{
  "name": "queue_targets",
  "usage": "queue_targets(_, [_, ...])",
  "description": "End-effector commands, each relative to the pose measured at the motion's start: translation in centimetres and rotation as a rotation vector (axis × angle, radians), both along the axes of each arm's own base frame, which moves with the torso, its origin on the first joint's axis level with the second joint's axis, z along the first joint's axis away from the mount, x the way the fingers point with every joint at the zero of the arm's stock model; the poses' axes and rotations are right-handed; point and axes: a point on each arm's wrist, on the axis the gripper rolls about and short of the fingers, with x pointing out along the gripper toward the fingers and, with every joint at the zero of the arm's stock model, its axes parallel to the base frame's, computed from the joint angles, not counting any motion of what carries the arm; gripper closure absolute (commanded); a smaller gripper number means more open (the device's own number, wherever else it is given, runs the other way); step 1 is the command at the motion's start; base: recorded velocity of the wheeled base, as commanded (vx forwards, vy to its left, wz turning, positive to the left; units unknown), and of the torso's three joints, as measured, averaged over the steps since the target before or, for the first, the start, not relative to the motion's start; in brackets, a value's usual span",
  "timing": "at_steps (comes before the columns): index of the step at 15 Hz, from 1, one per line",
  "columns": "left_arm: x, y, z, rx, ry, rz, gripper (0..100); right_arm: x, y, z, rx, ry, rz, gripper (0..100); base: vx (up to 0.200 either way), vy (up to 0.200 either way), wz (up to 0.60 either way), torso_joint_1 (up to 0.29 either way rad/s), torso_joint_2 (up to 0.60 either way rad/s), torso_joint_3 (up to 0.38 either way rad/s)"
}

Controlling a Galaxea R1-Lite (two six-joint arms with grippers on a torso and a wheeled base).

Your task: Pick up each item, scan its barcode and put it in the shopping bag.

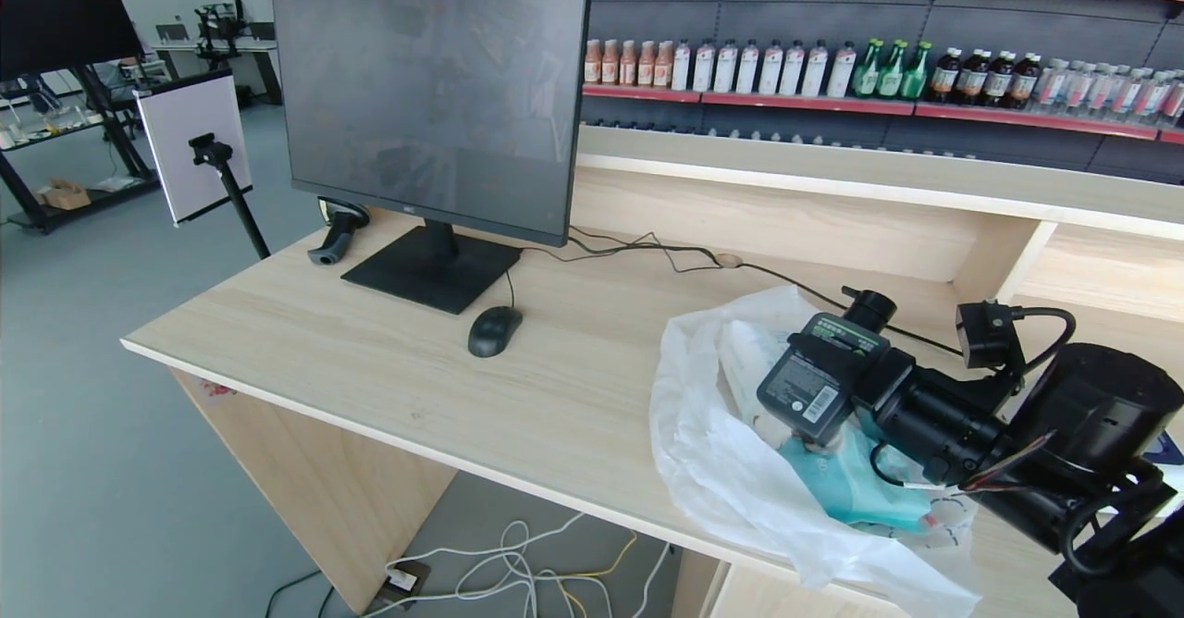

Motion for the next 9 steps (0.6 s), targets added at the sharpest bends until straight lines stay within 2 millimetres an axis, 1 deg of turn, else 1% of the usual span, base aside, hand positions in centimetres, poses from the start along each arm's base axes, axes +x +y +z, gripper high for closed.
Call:
queue_targets(1, [0.0, 0.0, 0.02, 0.0, -0.002, 0.001, 0, 0.66, -0.28, -0.87, -0.011, 0.029, -0.019, 100, 0.0, 0.0, 0.0, 0.0, 0.0, 0.0])
queue_targets(6, [0.0, 0.0, 0.0, 0.0, -0.001, 0.001, 0, 0.97, -0.54, -1.26, -0.015, 0.038, -0.031, 100, 0.0, 0.0, 0.0, 0.0, 0.0, 0.0])
queue_targets(9, [0.0, 0.0, 0.0, 0.0, -0.001, 0.001, 0, 0.73, -0.66, -1.75, -0.027, 0.06, -0.034, 100, 0.0, 0.0, 0.0, 0.0, 0.0, 0.0])
